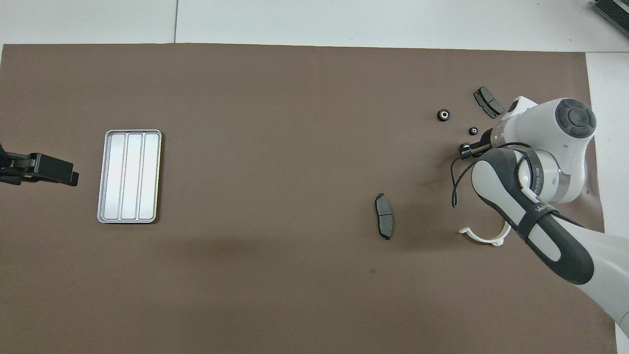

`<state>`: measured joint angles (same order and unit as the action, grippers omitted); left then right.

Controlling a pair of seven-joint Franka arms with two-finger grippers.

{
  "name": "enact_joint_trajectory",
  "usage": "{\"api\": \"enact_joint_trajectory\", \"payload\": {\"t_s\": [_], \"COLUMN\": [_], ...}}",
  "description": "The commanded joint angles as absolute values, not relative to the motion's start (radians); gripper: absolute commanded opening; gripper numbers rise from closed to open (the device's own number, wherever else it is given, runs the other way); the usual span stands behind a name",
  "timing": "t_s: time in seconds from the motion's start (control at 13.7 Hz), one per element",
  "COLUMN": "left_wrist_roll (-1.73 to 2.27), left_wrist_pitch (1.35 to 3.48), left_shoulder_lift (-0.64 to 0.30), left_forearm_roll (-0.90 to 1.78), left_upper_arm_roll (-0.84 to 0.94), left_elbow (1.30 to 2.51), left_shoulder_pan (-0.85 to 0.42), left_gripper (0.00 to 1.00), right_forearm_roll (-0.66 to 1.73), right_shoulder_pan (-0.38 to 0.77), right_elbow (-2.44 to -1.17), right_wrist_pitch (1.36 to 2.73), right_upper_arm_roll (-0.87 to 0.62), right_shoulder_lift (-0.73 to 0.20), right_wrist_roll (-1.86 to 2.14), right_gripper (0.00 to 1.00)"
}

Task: Pick bearing gear from pile to tray
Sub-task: 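Reach the right gripper to the black bearing gears and grasp one, then carry the bearing with the right gripper to mid-table and release it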

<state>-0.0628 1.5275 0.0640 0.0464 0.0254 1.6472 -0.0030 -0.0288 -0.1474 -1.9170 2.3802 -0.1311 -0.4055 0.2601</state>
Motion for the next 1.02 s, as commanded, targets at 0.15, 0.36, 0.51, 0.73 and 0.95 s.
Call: {"api": "enact_joint_trajectory", "payload": {"t_s": [0.15, 0.36, 0.51, 0.73, 0.95], "left_wrist_roll": [-0.069, -0.069, -0.069, -0.069, -0.069], "left_wrist_pitch": [1.529, 1.528, 1.528, 1.528, 1.528], "left_shoulder_lift": [0.092, 0.092, 0.092, 0.092, 0.092], "left_forearm_roll": [0.038, 0.038, 0.038, 0.038, 0.038], "left_upper_arm_roll": [0.026, 0.026, 0.026, 0.026, 0.026], "left_elbow": [1.677, 1.677, 1.677, 1.677, 1.677], "left_shoulder_pan": [0.003, 0.003, 0.003, 0.003, 0.003], "left_gripper": [1.0, 1.0, 1.0, 1.0, 1.0], "right_forearm_roll": [-0.089, -0.1, -0.1, -0.1, -0.092], "right_shoulder_pan": [-0.141, -0.075, -0.006, 0.128, 0.274], "right_elbow": [-1.875, -1.786, -1.743, -1.71, -1.704], "right_wrist_pitch": [2.303, 2.192, 2.149, 2.134, 2.151], "right_upper_arm_roll": [-0.138, -0.14, -0.143, -0.143, -0.147], "right_shoulder_lift": [-0.403, -0.402, -0.402, -0.403, -0.403], "right_wrist_roll": [0.279, 0.226, 0.119, -0.085, -0.265], "right_gripper": [0.04, 0.0, 0.0, 0.0, 0.0]}}
